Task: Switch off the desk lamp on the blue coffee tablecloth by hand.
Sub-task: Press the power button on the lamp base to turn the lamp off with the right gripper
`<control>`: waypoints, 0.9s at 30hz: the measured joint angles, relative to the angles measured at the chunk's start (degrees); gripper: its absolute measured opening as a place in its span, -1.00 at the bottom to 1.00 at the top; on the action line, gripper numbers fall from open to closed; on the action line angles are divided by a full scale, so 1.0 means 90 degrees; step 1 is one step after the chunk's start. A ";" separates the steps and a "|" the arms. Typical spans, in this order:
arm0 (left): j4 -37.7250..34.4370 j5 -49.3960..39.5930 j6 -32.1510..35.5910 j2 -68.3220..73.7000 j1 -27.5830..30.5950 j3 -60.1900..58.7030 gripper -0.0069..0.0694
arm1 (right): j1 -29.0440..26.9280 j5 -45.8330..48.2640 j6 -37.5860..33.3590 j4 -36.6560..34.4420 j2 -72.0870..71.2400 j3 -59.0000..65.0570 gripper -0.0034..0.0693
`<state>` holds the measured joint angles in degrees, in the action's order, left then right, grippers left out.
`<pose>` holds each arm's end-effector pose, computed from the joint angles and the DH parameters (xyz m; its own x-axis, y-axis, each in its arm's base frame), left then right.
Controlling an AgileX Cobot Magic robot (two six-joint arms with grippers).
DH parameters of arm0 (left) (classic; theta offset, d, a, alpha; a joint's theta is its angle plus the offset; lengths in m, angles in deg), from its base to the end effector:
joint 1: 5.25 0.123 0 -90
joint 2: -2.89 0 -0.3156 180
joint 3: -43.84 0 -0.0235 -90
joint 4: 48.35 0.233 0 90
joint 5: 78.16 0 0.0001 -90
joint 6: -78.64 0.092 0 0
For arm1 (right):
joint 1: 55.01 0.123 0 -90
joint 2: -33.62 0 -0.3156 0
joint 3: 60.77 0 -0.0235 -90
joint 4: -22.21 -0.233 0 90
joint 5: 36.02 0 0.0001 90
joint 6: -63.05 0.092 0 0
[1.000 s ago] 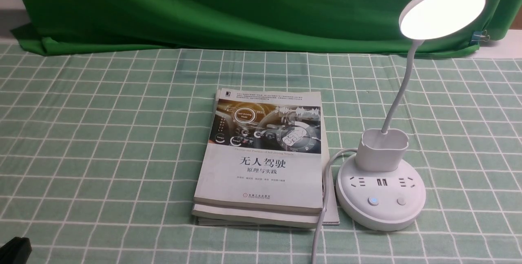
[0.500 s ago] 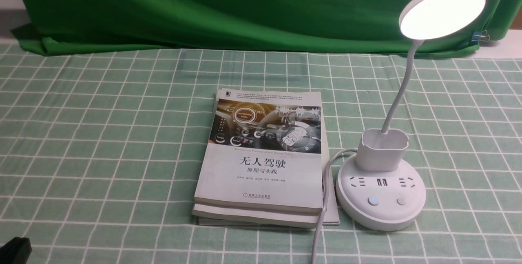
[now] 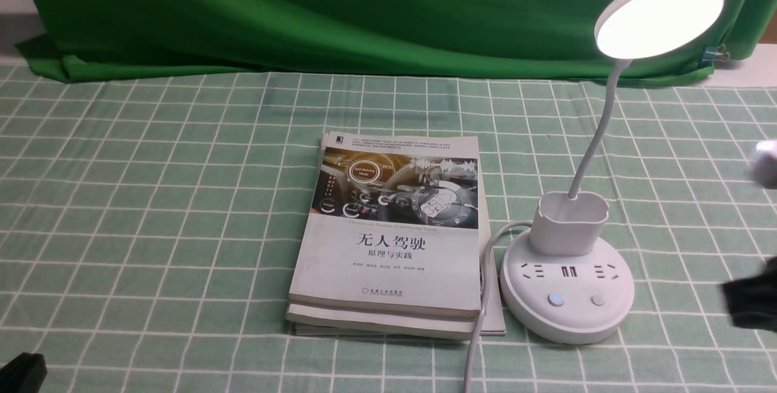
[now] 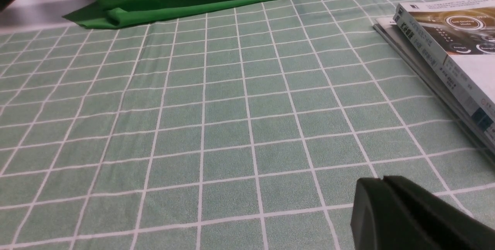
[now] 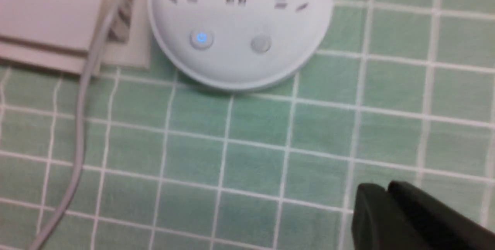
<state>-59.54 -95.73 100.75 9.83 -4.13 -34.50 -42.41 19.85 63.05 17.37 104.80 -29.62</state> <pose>0.0067 -0.0053 0.1837 -0.2052 0.1939 -0.9593 0.0799 0.9802 0.1810 0.1596 0.0423 0.3097 -0.9160 -0.1563 -0.3694 -0.1998 0.9764 0.0824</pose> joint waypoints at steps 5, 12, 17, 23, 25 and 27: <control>0.0000 0.0000 0.0000 0.0000 0.0000 0.0000 -0.82 | 0.0860 -0.0228 0.0000 -0.0027 0.0958 -0.0288 -0.78; 0.0000 0.0000 0.0000 0.0000 0.0000 0.0000 -0.82 | 0.1381 -0.0624 0.0000 -0.0023 0.1939 -0.0528 -0.78; 0.0000 0.0000 0.0000 0.0000 0.0000 0.0000 -0.82 | 0.1218 -0.0930 0.0000 0.0028 0.2380 -0.0543 -0.80; 0.0000 0.0000 0.0000 0.0000 0.0000 0.0000 -0.82 | 0.0941 -0.1099 0.0000 0.0020 0.2680 -0.0574 -0.80; 0.0000 0.0000 0.0000 0.0000 0.0000 0.0000 -0.82 | 0.0830 -0.1125 0.0000 0.0014 0.2778 -0.0646 -0.80; 0.0000 0.0000 0.0000 0.0000 0.0000 0.0000 -0.82 | 0.0756 -0.1157 0.0000 0.0021 0.2867 -0.0750 -0.80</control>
<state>-59.54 -95.73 100.75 9.83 -4.13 -34.50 -35.61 9.44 63.05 17.55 130.61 -36.37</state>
